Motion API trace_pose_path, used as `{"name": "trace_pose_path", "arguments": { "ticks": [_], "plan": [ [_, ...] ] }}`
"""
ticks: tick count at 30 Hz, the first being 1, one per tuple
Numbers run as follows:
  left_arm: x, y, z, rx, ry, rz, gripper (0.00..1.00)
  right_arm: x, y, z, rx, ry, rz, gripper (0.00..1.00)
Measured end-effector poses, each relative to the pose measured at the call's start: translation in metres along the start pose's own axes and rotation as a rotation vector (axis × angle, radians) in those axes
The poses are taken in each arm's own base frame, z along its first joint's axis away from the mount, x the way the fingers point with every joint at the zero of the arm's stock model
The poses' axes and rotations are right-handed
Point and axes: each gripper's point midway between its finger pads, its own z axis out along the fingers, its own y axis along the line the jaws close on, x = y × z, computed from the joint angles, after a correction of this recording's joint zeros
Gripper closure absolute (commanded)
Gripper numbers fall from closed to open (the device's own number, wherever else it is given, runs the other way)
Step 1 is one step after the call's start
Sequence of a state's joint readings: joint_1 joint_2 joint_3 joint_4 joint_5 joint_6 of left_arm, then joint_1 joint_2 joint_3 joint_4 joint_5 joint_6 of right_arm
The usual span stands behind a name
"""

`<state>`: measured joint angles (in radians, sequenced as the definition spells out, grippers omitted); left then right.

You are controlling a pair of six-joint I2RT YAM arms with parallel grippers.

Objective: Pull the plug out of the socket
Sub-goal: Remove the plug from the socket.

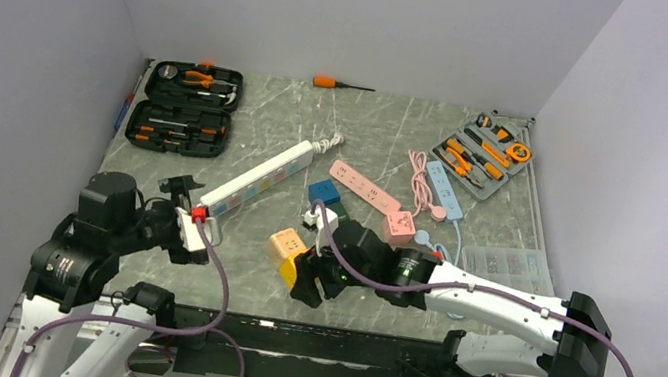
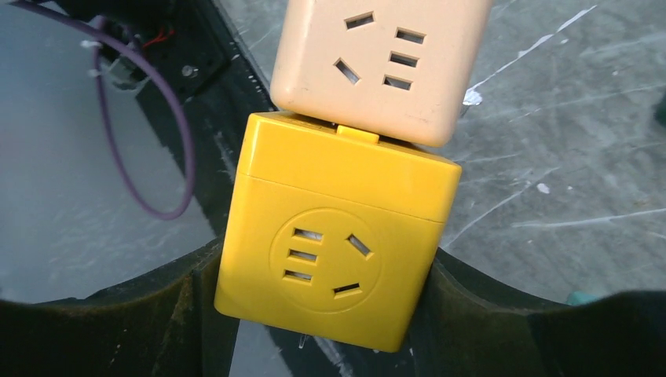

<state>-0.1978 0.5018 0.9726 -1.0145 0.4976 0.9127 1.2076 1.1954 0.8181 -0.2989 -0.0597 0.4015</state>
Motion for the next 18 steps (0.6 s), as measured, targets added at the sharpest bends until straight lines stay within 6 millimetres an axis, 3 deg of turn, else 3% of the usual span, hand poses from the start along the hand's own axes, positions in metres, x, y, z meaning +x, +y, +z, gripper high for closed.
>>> {"name": "trace_pose_path", "arguments": {
  "ticks": [8, 18],
  "plan": [
    [-0.023, -0.035, 0.007, 0.209, -0.178, 0.193, 0.01, -0.022, 0.020, -0.015, -0.165, 0.091, 0.093, 1.00],
    [-0.029, -0.053, 0.032, 0.240, -0.365, 0.275, 0.01, -0.034, 0.043, -0.035, -0.263, 0.128, 0.074, 1.00]
  ]
}}
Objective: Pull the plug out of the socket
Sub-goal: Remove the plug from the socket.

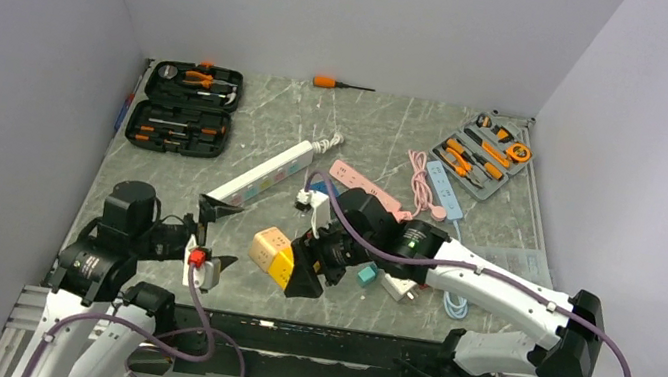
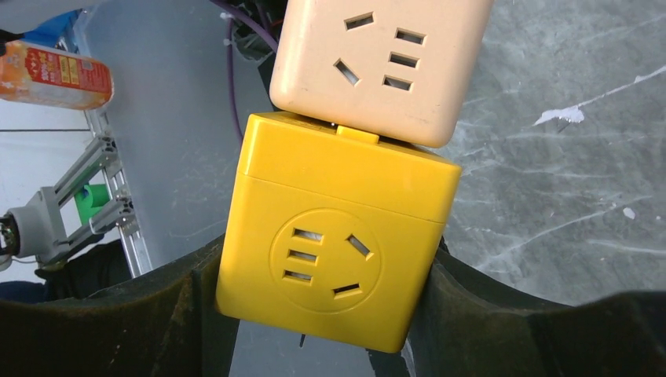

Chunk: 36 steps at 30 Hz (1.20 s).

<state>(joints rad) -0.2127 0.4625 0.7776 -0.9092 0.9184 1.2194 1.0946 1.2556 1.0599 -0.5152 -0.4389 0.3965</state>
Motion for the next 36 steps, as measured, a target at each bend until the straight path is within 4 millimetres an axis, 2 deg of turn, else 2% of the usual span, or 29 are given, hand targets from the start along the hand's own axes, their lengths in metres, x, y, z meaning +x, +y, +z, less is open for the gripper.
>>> {"name": "trace_pose_path", "arguments": {
  "ticks": [8, 17, 24, 26, 30, 32, 34, 36],
  "plan": [
    [-0.008, 0.000, 0.015, 0.012, -0.061, 0.161, 0.01, -0.038, 0.005, -0.008, -0.018, -0.053, -0.081, 1.00],
    [-0.004, 0.015, 0.025, 0.008, -0.051, 0.204, 0.01, -0.055, 0.001, -0.006, -0.032, -0.045, -0.106, 1.00],
    [-0.013, 0.019, 0.032, 0.036, -0.078, 0.216, 0.01, -0.065, 0.008, -0.001, -0.068, -0.025, -0.130, 1.00],
    [-0.018, 0.018, 0.032, 0.038, -0.092, 0.236, 0.20, -0.063, 0.008, 0.001, -0.078, -0.016, -0.129, 1.00],
    [-0.021, 0.011, 0.032, 0.061, -0.100, 0.257, 0.48, -0.060, 0.009, 0.004, -0.096, 0.000, -0.127, 1.00],
    [-0.019, 0.008, 0.033, 0.082, -0.092, 0.268, 0.70, -0.060, 0.008, 0.004, -0.099, 0.004, -0.122, 1.00],
    [-0.019, 0.007, 0.034, 0.089, -0.087, 0.280, 0.84, -0.059, 0.008, 0.003, -0.100, 0.007, -0.120, 1.00],
    [-0.019, 0.008, 0.034, 0.087, -0.080, 0.286, 0.91, -0.059, 0.008, 0.003, -0.099, 0.007, -0.122, 0.74]
  ]
}}
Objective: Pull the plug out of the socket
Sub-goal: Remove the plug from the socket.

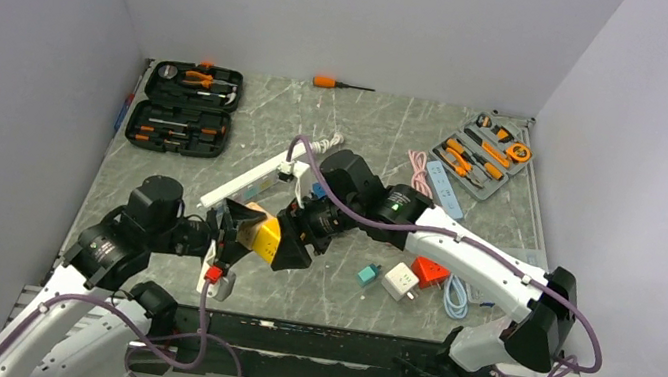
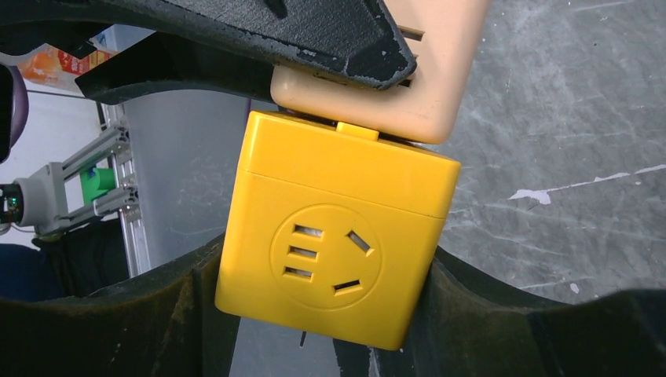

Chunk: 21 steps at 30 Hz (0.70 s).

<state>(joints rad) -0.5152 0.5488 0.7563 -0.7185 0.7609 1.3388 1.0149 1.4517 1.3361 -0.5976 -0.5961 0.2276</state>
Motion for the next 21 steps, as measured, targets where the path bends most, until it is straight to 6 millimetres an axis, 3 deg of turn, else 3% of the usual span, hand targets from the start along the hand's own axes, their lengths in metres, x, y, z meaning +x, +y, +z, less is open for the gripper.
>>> {"name": "trace_pose_path", "arguments": {
  "ticks": [2, 5, 11, 21],
  "plan": [
    [-0.001, 0.000, 0.000, -0.002, 0.007, 0.011, 0.93, 0.000, 0.000, 0.000, -0.003, 0.002, -0.002, 0.48],
    [-0.001, -0.001, 0.000, 0.005, 0.019, 0.019, 0.99, 0.001, 0.000, 0.001, -0.006, 0.004, 0.000, 0.29],
    [0.000, -0.006, 0.004, 0.030, 0.033, 0.033, 1.00, -0.006, -0.003, 0.009, -0.014, -0.034, -0.001, 0.19],
    [0.004, -0.006, 0.004, 0.035, 0.061, 0.049, 1.00, -0.016, -0.007, 0.019, -0.022, -0.086, 0.009, 0.19]
  ]
}}
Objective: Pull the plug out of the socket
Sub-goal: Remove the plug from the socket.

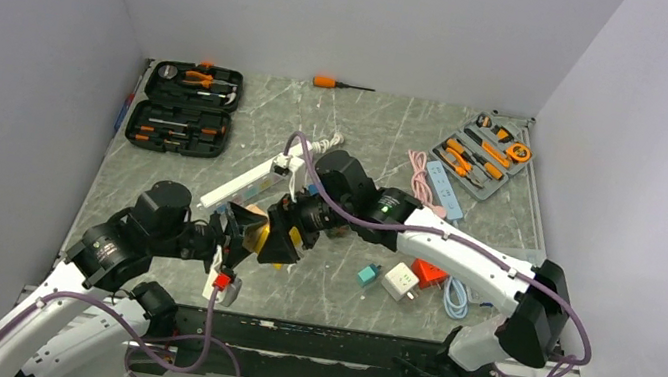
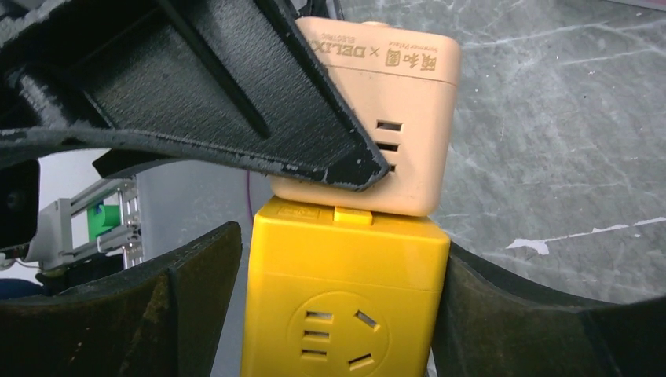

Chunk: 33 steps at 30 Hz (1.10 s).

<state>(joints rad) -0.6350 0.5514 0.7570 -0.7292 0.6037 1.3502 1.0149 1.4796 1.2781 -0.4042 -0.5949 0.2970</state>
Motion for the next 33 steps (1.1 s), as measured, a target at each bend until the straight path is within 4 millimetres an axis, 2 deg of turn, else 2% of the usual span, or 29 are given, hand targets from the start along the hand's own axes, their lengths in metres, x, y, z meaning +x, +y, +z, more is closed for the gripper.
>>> {"name": "trace_pose_path", "arguments": {
  "ticks": [3, 6, 10, 14, 16, 17, 19, 22, 27, 33],
  "plan": [
    [0.000, 0.000, 0.000, 0.001, 0.004, 0.001, 1.00, -0.002, -0.003, 0.005, -0.001, -0.008, 0.011, 0.23],
    [0.000, 0.000, -0.001, -0.001, 0.007, 0.004, 1.00, -0.004, -0.006, 0.010, -0.004, -0.022, 0.021, 0.33],
    [0.000, -0.003, -0.003, 0.003, 0.012, 0.003, 1.00, -0.002, -0.010, 0.014, -0.003, -0.037, 0.042, 0.59],
    [0.001, -0.004, -0.003, 0.007, 0.020, 0.000, 1.00, -0.001, -0.010, 0.016, -0.009, -0.042, 0.048, 0.92],
    [0.001, -0.005, -0.004, 0.008, 0.021, 0.000, 1.00, -0.001, -0.010, 0.016, -0.010, -0.044, 0.046, 1.00],
    [0.001, -0.005, -0.004, 0.007, 0.020, 0.001, 0.91, -0.001, -0.010, 0.016, -0.010, -0.045, 0.045, 1.00],
    [0.001, -0.004, -0.004, 0.006, 0.019, 0.004, 0.61, -0.002, -0.009, 0.015, -0.011, -0.047, 0.043, 1.00],
    [-0.001, -0.003, -0.003, 0.005, 0.011, 0.017, 0.30, -0.001, -0.008, 0.012, -0.011, -0.052, 0.040, 1.00],
    [-0.001, 0.000, -0.005, -0.005, 0.017, 0.061, 0.09, 0.003, -0.006, 0.011, -0.012, -0.048, 0.042, 1.00],
    [-0.003, 0.001, -0.008, -0.010, 0.016, 0.123, 0.08, 0.010, -0.004, 0.011, -0.030, -0.030, 0.053, 1.00]
  ]
}}
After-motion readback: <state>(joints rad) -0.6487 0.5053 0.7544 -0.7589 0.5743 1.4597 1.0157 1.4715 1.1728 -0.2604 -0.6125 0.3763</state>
